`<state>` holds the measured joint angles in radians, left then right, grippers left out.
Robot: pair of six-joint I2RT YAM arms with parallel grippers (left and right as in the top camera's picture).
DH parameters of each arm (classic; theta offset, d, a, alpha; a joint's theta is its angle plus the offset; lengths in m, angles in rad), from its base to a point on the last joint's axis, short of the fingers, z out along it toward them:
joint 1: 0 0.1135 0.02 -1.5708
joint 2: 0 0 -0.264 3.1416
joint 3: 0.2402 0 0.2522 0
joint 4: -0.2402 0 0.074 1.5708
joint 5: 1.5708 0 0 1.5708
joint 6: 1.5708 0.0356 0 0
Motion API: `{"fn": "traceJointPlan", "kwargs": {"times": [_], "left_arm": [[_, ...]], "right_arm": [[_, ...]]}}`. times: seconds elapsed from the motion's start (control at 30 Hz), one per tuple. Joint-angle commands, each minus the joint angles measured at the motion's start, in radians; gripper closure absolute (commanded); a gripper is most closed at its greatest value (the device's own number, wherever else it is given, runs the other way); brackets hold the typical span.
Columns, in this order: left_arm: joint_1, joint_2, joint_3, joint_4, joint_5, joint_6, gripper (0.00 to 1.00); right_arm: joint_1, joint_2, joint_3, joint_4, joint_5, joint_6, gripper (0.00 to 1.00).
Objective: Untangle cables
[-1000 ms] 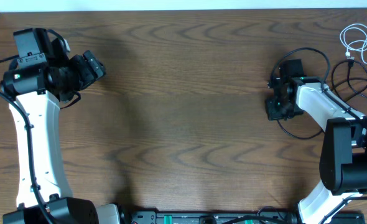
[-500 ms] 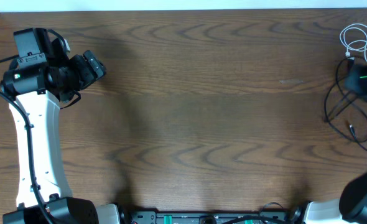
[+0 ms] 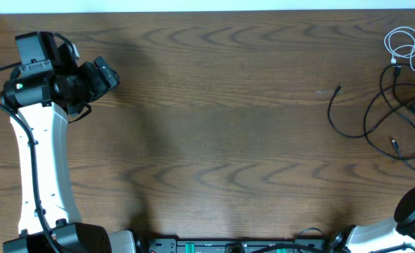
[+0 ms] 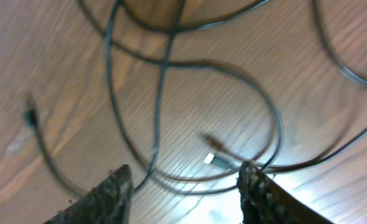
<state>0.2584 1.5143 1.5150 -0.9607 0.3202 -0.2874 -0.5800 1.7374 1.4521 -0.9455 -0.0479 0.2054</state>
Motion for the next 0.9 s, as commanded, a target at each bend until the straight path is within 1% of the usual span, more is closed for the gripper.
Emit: {"fn": "traceJointPlan", "kwargs": {"times": [0.0, 0.17, 0.23, 0.33, 0.37, 0.53, 0.7, 0.87], "left_arm": [[0.004, 0.002, -0.008, 0.001, 0.008, 0.016, 0.07], [0.004, 0.002, -0.008, 0.001, 0.008, 0.016, 0.07], [0.004, 0.002, -0.008, 0.001, 0.008, 0.016, 0.07], [0.004, 0.002, -0.008, 0.001, 0.008, 0.016, 0.07], [0.004, 0.002, -0.008, 0.001, 0.008, 0.016, 0.07], [0.004, 0.002, -0.008, 0.001, 0.008, 0.016, 0.07], [0.004, 0.002, -0.008, 0.001, 0.008, 0.016, 0.06], [0.004, 0.002, -0.008, 0.001, 0.008, 0.016, 0.06]], "right_arm": [[0.009, -0.063, 0.015, -0.034, -0.169, -0.079, 0.46], [0.067, -0.176, 0.034, -0.101, -0.326, -0.235, 0.39], [0.107, -0.245, 0.046, -0.138, -0.357, -0.295, 0.31], [0.164, -0.343, 0.055, -0.175, -0.36, -0.303, 0.2], [0.184, -0.376, 0.055, -0.185, -0.363, -0.303, 0.01], [0.272, -0.547, 0.055, -0.26, -0.362, -0.304, 0.01], [0.276, -0.642, 0.055, -0.315, -0.362, -0.304, 0.01], [0.276, -0.694, 0.055, -0.377, -0.321, -0.318, 0.01]]}}
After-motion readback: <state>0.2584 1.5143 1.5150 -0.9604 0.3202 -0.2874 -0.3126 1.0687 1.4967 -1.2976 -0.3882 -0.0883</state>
